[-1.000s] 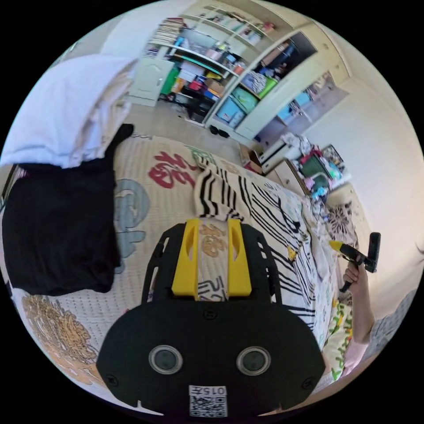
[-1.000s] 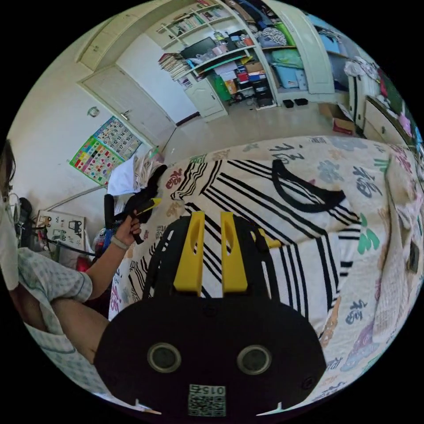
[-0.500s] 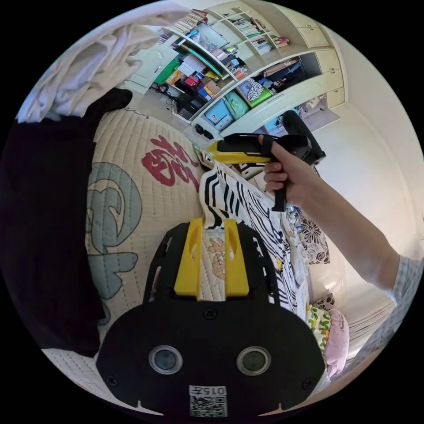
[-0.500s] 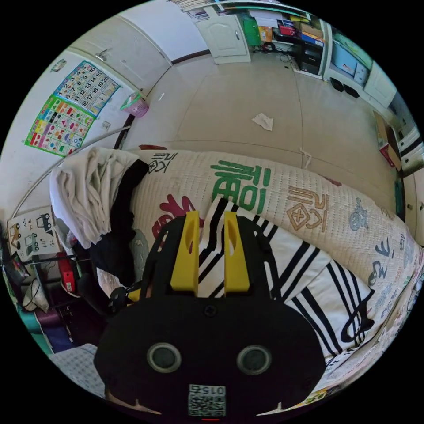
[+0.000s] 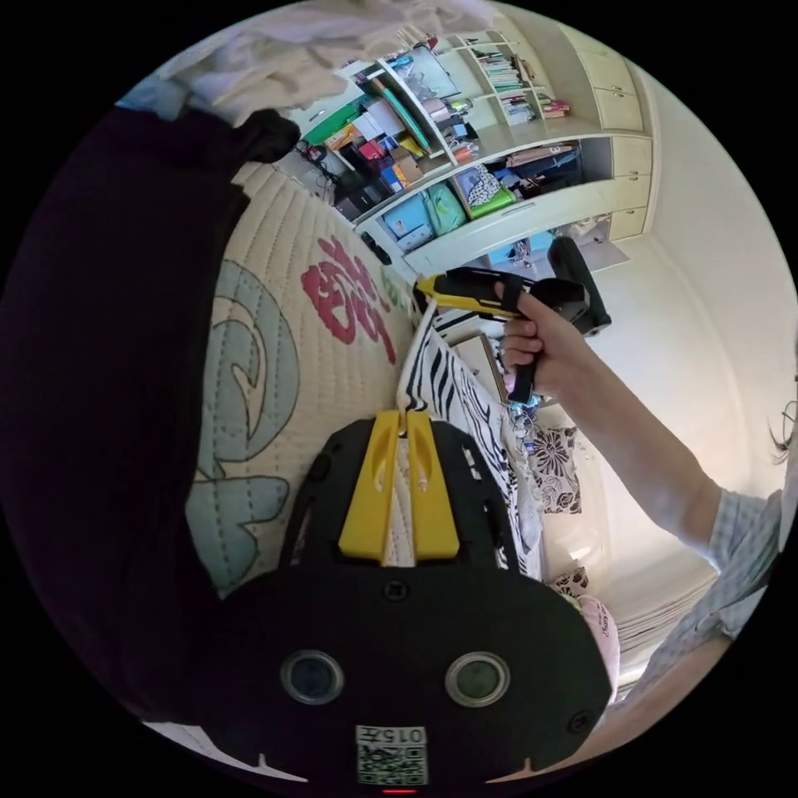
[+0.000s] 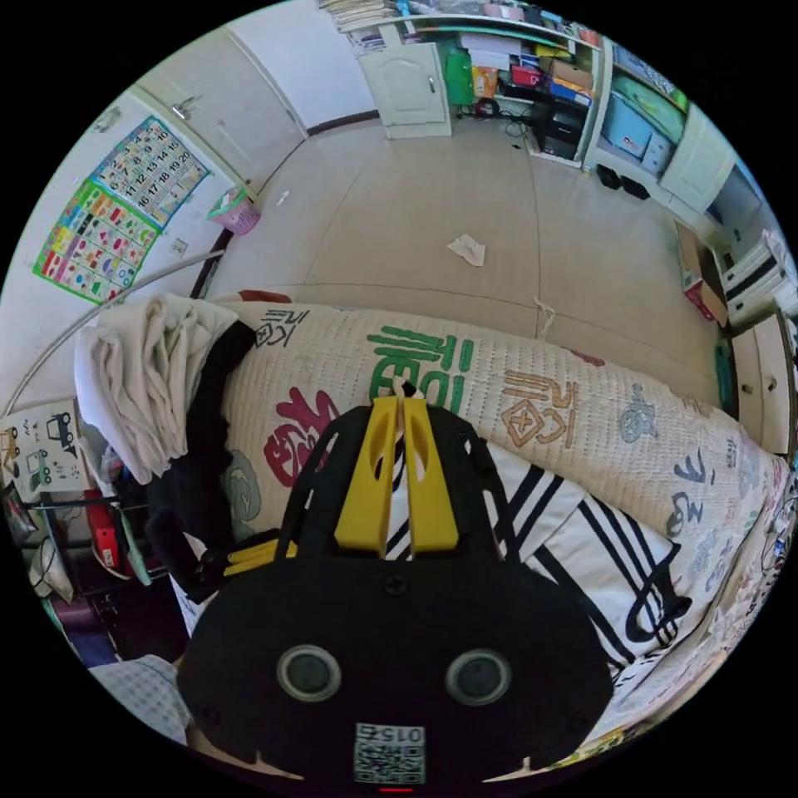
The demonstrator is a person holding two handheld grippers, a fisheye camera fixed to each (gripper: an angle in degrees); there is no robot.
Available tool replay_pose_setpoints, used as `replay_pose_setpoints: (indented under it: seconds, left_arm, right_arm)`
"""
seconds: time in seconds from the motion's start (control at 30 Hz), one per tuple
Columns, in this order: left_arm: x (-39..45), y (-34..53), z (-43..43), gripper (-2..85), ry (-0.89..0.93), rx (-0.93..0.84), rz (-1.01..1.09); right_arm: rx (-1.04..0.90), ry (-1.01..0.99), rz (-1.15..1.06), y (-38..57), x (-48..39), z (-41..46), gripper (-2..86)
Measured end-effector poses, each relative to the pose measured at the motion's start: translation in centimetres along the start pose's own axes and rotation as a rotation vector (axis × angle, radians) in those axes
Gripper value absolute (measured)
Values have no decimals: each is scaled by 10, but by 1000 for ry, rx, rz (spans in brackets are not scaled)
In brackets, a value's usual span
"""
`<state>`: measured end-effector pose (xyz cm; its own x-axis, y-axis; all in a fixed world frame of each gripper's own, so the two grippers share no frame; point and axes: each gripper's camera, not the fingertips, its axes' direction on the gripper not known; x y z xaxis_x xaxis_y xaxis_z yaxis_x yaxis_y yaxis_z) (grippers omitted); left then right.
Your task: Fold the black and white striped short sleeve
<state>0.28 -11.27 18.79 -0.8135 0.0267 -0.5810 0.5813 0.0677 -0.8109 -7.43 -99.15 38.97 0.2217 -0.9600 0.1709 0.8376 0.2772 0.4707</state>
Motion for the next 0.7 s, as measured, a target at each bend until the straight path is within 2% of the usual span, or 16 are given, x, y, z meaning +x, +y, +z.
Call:
replay_pose_setpoints:
  seconds: [0.13, 0.17, 0.33, 0.4, 0.53, 0.7]
  left_arm:
    - [53, 6, -24, 0, -23, 44, 216]
    - [63, 7, -25, 0, -28, 39, 253]
    - [177, 36, -4, 3, -178, -57, 725]
    - [198, 51, 14, 4, -158, -123, 814]
    - [214, 86, 66, 7, -120, -343, 867]
    - [217, 119, 107, 22, -125, -504, 867]
  right_arm:
    - [146, -192, 44, 41, 41, -55, 1]
    - [169, -205, 49, 50, 48, -63, 1]
    - [351, -254, 205, 161, 112, -111, 1]
    - [375, -268, 311, 201, 133, -114, 2]
    - [350, -227, 484, 279, 163, -104, 6]
    - [241, -225, 555, 328, 183, -82, 23]
